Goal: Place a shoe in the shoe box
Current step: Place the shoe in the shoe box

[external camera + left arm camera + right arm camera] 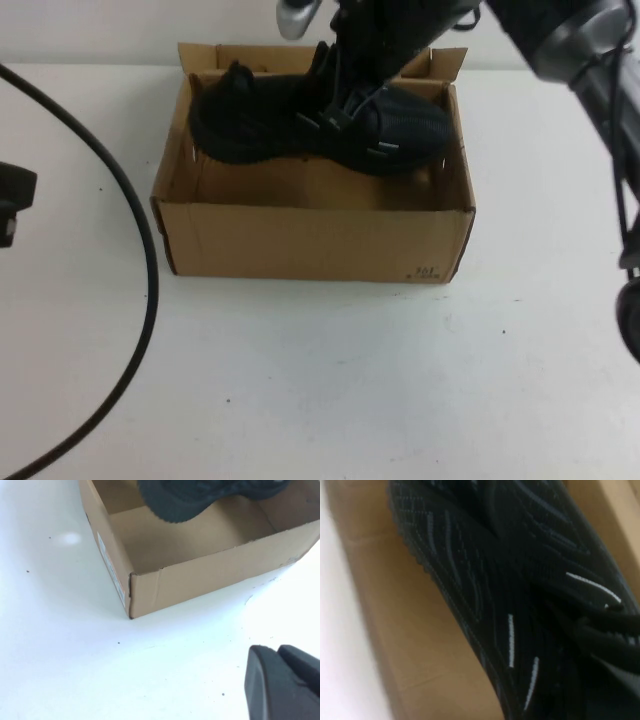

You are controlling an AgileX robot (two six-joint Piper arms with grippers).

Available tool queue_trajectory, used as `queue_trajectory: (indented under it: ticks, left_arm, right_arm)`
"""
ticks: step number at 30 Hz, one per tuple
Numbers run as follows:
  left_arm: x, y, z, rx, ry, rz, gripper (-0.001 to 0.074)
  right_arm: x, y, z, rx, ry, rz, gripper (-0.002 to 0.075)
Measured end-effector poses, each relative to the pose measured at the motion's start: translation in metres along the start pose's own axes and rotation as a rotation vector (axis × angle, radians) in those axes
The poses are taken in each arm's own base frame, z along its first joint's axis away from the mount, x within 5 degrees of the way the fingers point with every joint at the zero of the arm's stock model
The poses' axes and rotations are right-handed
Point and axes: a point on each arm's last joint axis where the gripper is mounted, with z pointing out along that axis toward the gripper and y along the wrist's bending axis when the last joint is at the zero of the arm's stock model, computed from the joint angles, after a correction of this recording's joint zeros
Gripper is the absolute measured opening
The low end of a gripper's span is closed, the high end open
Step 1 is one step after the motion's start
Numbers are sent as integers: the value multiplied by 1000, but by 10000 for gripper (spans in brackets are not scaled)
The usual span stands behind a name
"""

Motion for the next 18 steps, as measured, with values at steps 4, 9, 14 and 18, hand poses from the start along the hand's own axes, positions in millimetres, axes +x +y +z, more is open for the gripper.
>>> queue_trajectory:
  ticks: [4,9,14,18]
  left_arm:
    - [1,0,0,1,6,-1,3]
    - [1,0,0,4,15,-3,3]
    - [2,-1,0,7,22,-3,2]
    - [2,-1,0,7,22,-3,2]
  right_arm:
    - [12,-4,35,-3,33,-12,23]
    - [17,-9,59,29,11,-10,23]
    - [18,-14,69,85,-11,-22,23]
    - [21,-17,75,100,-19,-18,23]
